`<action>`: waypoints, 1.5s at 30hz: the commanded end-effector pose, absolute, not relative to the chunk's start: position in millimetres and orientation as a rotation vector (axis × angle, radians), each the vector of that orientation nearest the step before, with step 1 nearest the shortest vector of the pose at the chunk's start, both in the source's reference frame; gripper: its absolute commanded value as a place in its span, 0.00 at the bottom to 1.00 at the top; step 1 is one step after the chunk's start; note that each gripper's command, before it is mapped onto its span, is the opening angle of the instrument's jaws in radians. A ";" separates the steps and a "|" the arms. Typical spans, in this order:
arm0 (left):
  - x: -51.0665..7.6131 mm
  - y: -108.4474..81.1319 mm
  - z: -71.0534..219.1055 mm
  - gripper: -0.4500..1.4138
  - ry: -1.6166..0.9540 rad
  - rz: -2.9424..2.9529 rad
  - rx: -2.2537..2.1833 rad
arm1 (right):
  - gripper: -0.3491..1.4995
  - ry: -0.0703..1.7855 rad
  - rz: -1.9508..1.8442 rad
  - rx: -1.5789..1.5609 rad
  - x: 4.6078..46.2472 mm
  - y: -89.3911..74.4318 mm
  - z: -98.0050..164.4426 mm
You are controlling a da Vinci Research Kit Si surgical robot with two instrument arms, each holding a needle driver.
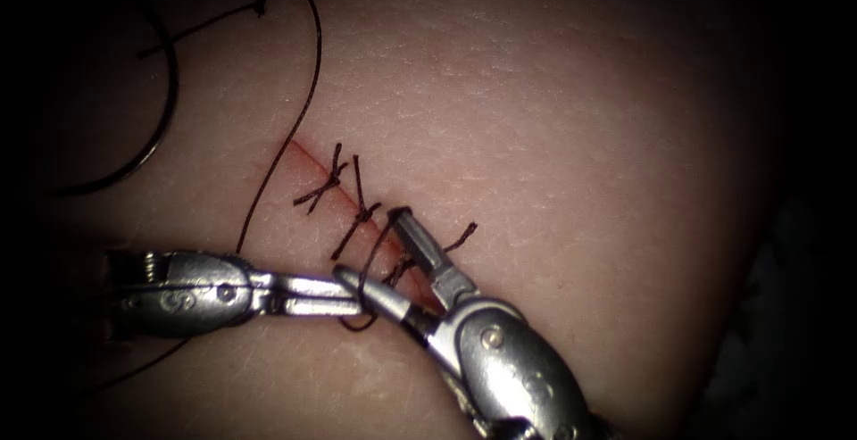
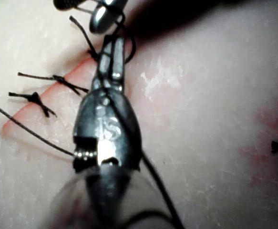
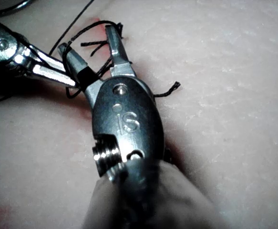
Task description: Wound Closure
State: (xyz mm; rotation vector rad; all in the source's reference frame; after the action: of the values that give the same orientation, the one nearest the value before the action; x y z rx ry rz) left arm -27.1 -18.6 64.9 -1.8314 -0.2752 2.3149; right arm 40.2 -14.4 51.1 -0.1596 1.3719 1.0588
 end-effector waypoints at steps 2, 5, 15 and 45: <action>-27.1 -19.1 65.9 0.00 -0.268 2.320 -1.815 | 0.54 1.359 1.079 -0.165 40.0 -15.5 51.5; -27.0 -19.0 66.0 0.00 -0.259 2.319 -1.810 | 0.50 1.352 1.093 -0.168 39.5 -15.7 51.4; -26.9 -18.9 66.0 0.00 -0.220 2.298 -1.803 | 0.53 1.368 1.182 -0.126 40.0 -16.4 51.6; -26.7 -19.4 67.3 0.00 -0.139 2.267 -1.822 | 0.53 1.476 1.384 -0.072 39.2 -16.1 53.3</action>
State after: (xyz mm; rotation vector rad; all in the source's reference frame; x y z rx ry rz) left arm -26.4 -18.7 66.5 -1.8215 -0.1329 2.2691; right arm 38.2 -15.7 52.7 -0.0699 1.4724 1.4019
